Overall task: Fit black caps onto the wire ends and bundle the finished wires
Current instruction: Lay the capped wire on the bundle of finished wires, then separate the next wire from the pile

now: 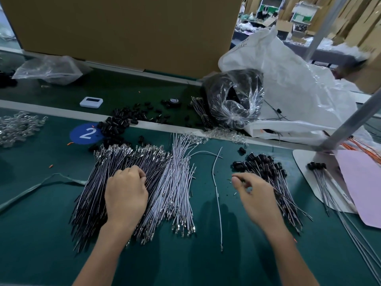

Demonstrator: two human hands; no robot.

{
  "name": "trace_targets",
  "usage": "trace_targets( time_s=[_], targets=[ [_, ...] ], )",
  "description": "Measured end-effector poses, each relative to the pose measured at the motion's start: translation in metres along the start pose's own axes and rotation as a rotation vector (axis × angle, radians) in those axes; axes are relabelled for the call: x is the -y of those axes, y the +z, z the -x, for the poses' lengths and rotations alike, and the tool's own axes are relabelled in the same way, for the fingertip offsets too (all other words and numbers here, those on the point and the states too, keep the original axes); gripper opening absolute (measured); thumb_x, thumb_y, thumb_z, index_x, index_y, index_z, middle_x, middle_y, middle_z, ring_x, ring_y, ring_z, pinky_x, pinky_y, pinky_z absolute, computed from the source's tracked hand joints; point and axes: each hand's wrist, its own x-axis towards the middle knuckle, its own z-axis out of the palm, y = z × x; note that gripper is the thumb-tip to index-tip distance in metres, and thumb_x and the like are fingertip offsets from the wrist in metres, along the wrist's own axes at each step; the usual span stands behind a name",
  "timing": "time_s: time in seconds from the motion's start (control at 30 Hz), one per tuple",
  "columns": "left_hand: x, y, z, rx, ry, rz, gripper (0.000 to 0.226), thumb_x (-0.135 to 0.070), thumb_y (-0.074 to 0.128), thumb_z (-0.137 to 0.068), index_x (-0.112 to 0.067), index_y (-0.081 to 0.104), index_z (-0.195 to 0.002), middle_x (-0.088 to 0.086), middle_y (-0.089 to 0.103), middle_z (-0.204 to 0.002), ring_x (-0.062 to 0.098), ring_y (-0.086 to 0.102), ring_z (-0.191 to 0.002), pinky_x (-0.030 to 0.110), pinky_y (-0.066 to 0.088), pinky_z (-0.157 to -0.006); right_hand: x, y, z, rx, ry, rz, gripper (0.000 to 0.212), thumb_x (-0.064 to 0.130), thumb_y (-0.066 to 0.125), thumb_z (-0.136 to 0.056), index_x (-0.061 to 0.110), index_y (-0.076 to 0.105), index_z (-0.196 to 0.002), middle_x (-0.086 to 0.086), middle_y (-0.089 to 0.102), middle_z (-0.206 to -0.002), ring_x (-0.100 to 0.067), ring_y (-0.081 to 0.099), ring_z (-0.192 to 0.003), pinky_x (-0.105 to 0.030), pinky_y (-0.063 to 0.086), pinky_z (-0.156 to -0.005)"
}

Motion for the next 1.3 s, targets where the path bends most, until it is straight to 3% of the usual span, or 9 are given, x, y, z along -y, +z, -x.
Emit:
trace_targets(
  time_s=[0.1,0.2,0.4,0.57,0.87,0.97,1.03,1.2,1.3],
  targets=[
    [-0.005,-0.007,0.005,-0.092,0.022,0.096,0.002,-0.008,0.062,-0.092,-0.01,0.063,-0.092,-0.002,0.055,-0.066,0.019,0.051,-0.061,0.034,0.044,-0.063,0.011,0.009,0.008,0.017,0.006,-0.093,0.013,0.015,0.063,-0.093,0.018,0.074,-0.1,0.01,0.07,-0.088,0.001,0.059,-0.075,-0.005,0.039,-0.064],
    [-0.013,-0.011,0.008,-0.129,0.042,0.285,0.011,-0.007,0.06,-0.092,-0.016,0.056,-0.098,-0.002,0.065,-0.075,0.018,0.061,-0.063,0.039,0.053,-0.062,0.019,0.018,0.015,0.066,0.029,-0.143,0.015,0.011,0.063,-0.093,0.021,0.074,-0.095,0.013,0.069,-0.08,-0.001,0.06,-0.076,-0.008,0.042,-0.062],
    [-0.025,-0.014,0.012,-0.026,0.01,0.65,0.031,0.001,0.056,-0.09,-0.026,0.069,-0.079,-0.012,0.067,-0.069,0.012,0.061,-0.056,0.012,0.041,-0.042,0.021,0.038,0.029,0.141,0.075,-0.031,0.01,0.018,0.063,-0.093,0.018,0.073,-0.093,0.015,0.066,-0.078,0.001,0.059,-0.073,-0.016,0.048,-0.071],
    [-0.028,-0.004,0.021,0.133,-0.02,0.804,0.033,0.004,0.057,-0.091,-0.024,0.073,-0.083,-0.01,0.072,-0.077,0.007,0.068,-0.062,0.015,0.053,-0.057,0.008,0.033,0.029,0.011,0.134,0.094,0.012,0.01,0.06,-0.093,0.014,0.071,-0.097,0.003,0.068,-0.092,-0.015,0.06,-0.084,-0.033,0.051,-0.082],
    [-0.03,0.003,0.03,0.171,0.025,0.878,0.035,0.005,0.068,-0.085,-0.029,0.074,-0.09,-0.012,0.075,-0.084,0.005,0.071,-0.082,0.017,0.055,-0.078,-0.001,0.014,0.026,-0.027,0.102,0.022,0.029,-0.01,0.058,-0.085,0.014,0.073,-0.092,0.003,0.069,-0.092,-0.009,0.062,-0.083,-0.025,0.052,-0.082],
    [-0.029,0.003,0.029,0.114,0.009,0.951,0.026,-0.004,0.072,-0.082,-0.029,0.076,-0.091,-0.009,0.076,-0.081,0.008,0.072,-0.078,0.019,0.056,-0.076,0.018,0.03,0.031,0.081,-0.04,-0.068,0.024,-0.003,0.063,-0.087,0.016,0.075,-0.093,0.008,0.07,-0.089,-0.001,0.061,-0.081,-0.011,0.046,-0.075],
    [-0.028,0.002,0.029,0.088,0.013,0.981,0.025,-0.005,0.072,-0.082,-0.027,0.076,-0.092,-0.007,0.076,-0.08,0.009,0.072,-0.076,0.02,0.057,-0.076,0.028,0.046,0.032,0.128,-0.076,-0.074,0.013,0.009,0.064,-0.09,0.016,0.075,-0.093,0.006,0.071,-0.089,-0.004,0.06,-0.078,-0.016,0.047,-0.075],
    [-0.024,0.004,0.029,0.06,0.028,0.954,0.035,0.002,0.067,-0.086,-0.031,0.076,-0.093,-0.009,0.076,-0.086,0.009,0.072,-0.084,0.026,0.057,-0.081,0.051,0.076,0.019,0.157,0.073,0.087,0.029,0.045,0.061,-0.092,0.018,0.07,-0.086,0.005,0.07,-0.081,-0.014,0.062,-0.074,-0.029,0.048,-0.069],
    [-0.023,0.004,0.029,0.053,0.026,0.958,0.037,0.001,0.068,-0.086,-0.035,0.075,-0.092,-0.009,0.076,-0.087,0.011,0.072,-0.085,0.03,0.058,-0.082,0.058,0.083,0.011,0.191,0.171,0.087,0.023,0.044,0.063,-0.088,0.022,0.069,-0.087,0.006,0.07,-0.082,-0.016,0.064,-0.078,-0.03,0.051,-0.07]
  ],
)
